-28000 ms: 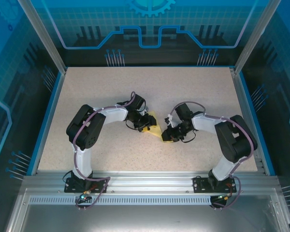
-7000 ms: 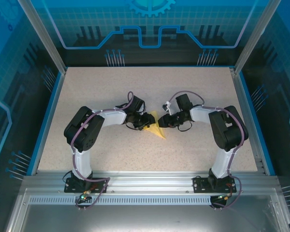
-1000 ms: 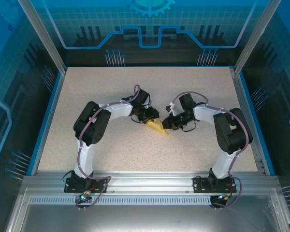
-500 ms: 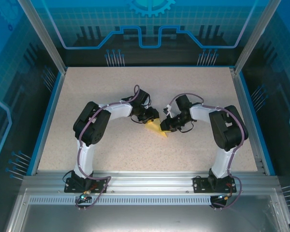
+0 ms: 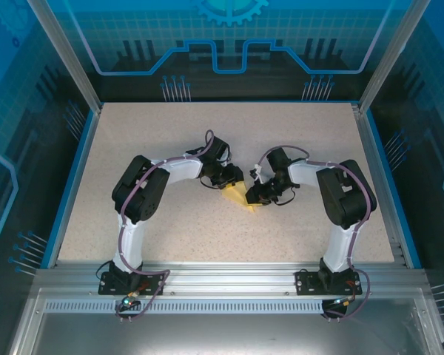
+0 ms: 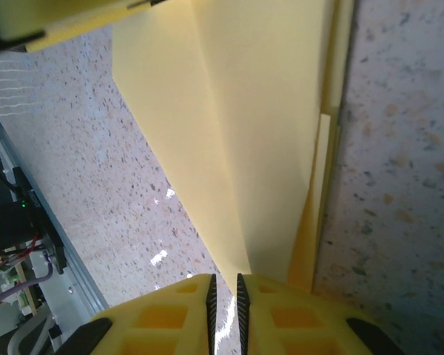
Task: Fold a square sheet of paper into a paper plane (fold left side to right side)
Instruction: Fourth fold the wing at the center of the table.
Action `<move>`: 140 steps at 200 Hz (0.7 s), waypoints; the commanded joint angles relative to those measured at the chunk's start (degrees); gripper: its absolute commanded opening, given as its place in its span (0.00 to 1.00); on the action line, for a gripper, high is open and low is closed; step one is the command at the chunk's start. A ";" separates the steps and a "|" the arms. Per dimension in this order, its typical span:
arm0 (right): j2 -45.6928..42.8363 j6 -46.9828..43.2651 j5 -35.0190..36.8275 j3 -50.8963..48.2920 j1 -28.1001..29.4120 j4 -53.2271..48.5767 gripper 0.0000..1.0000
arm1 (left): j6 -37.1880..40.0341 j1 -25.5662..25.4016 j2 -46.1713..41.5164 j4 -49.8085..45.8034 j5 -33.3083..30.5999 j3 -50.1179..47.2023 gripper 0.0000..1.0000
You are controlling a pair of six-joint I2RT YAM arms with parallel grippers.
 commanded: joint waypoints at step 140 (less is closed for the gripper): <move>0.06 -0.83 4.50 -4.20 1.49 -6.58 0.17 | -0.11 0.05 1.36 -4.98 -4.16 -2.49 0.42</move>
